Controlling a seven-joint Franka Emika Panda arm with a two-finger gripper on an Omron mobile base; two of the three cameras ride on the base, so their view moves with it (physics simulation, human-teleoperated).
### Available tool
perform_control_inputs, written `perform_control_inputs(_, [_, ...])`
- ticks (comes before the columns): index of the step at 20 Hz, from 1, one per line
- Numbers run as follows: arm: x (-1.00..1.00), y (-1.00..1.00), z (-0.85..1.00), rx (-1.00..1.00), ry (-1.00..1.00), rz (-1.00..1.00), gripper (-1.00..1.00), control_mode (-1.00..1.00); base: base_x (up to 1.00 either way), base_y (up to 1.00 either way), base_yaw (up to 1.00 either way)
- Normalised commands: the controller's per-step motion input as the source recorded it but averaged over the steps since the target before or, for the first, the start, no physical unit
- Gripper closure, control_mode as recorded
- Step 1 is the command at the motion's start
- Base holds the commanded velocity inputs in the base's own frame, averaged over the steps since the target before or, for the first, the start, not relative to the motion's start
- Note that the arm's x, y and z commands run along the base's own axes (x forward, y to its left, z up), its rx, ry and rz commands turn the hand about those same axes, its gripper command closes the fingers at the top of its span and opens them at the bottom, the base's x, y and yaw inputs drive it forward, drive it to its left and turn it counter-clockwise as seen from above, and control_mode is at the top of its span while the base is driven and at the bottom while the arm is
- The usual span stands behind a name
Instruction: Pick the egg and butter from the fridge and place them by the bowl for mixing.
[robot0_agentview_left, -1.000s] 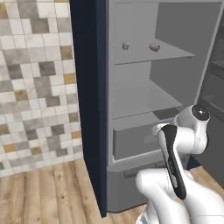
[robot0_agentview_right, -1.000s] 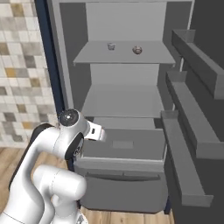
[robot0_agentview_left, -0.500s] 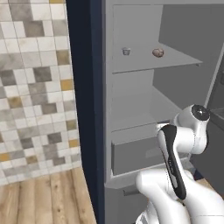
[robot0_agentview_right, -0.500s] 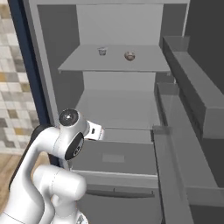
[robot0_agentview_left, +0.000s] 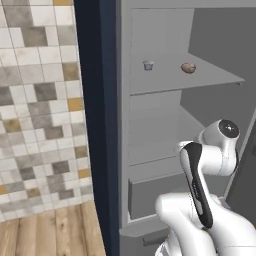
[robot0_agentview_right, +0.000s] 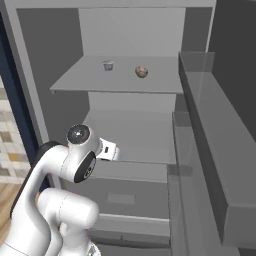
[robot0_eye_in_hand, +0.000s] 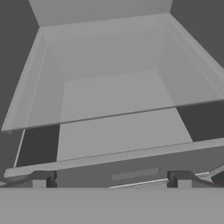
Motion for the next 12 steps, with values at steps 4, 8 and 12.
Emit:
perform_control_inputs(4, [0.00, 0.00, 0.00, 0.00, 0.00, 0.00, -1.00, 1.00, 0.35, -0.12, 0.02])
perform_control_inputs(8, [0.00, 0.00, 0.00, 0.00, 0.00, 0.00, -1.00, 1.00, 0.15, -0.01, 0.00])
perform_control_inputs(12, [0.00, 0.00, 0.00, 0.00, 0.00, 0.00, -1.00, 1.00, 0.00, 0.00, 0.00])
